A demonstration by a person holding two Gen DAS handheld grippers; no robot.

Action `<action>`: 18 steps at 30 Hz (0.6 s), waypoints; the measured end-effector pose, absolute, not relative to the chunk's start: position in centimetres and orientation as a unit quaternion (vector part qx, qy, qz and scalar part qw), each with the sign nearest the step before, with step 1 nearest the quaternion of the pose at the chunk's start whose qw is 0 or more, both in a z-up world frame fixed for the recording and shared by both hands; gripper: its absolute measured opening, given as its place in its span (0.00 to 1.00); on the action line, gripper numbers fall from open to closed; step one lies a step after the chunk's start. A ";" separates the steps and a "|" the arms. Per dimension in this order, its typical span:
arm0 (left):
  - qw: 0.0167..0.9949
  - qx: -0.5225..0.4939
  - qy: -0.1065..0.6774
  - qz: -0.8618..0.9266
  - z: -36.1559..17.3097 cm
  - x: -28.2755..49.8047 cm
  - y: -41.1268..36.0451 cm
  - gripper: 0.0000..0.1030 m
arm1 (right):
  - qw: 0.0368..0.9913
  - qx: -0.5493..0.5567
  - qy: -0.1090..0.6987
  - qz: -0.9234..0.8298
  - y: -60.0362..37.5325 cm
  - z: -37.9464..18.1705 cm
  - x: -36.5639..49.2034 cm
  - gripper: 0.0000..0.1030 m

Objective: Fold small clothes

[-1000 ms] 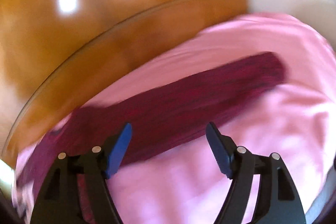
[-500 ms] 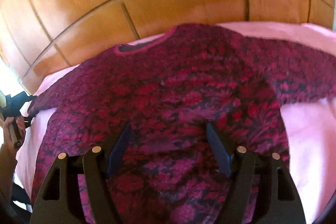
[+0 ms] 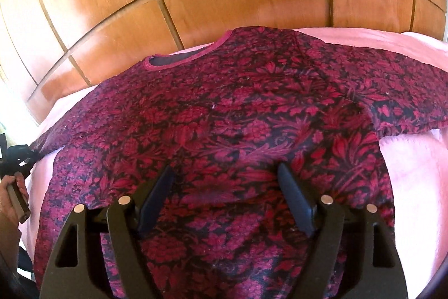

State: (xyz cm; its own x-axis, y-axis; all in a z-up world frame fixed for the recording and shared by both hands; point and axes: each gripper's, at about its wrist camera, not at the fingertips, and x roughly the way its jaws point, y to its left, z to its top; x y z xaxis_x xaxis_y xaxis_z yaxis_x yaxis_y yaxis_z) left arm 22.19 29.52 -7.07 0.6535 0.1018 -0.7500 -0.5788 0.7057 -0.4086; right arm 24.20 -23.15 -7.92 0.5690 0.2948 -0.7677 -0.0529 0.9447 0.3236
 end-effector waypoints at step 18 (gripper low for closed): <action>0.890 -0.170 0.414 -0.090 -4.9 11.2 6.6 0.30 | 0.843 0.202 0.493 0.077 -31.9 -5.5 13.1 0.53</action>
State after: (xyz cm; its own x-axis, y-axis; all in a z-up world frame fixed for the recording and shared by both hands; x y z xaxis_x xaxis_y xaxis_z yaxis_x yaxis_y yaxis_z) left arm 11.22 6.61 -4.93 0.6413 -0.3015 -0.7056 0.0196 0.9257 -0.3777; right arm 13.05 -31.94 -5.48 0.5026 0.3283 -0.7997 0.0703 0.9065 0.4163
